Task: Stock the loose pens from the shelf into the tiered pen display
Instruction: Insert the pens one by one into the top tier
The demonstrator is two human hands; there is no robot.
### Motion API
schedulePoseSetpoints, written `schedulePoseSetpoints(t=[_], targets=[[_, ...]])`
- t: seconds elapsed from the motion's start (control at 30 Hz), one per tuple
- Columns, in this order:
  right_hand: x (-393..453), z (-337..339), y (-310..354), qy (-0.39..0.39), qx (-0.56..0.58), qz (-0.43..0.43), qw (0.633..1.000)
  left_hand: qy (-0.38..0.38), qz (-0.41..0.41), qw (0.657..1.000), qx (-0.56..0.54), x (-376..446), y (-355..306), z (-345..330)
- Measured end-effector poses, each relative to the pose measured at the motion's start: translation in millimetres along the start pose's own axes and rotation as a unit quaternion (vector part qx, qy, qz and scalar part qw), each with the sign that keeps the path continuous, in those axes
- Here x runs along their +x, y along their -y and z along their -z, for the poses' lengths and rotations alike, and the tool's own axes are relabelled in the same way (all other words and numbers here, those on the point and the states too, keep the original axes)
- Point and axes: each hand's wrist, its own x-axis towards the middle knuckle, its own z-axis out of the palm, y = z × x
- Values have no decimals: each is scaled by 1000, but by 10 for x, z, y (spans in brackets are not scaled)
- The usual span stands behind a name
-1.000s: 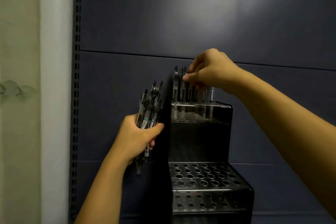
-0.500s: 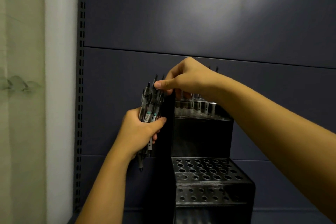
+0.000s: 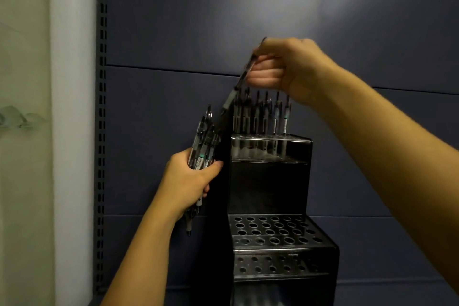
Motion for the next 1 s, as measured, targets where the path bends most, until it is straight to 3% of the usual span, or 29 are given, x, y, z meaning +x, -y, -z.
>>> schedulePoseSetpoints(t=[0.1,0.3,1.0], targets=[[53,161,78,-11,32,26,999,-8,5,1000,-7,12,18,-18],[117,406,28,-66,-114,57,990,-3,11,1000,-28,24,41,-11],[155,357,-298,19,-206,22,978,11,21,999,-24,-8,16,-28]])
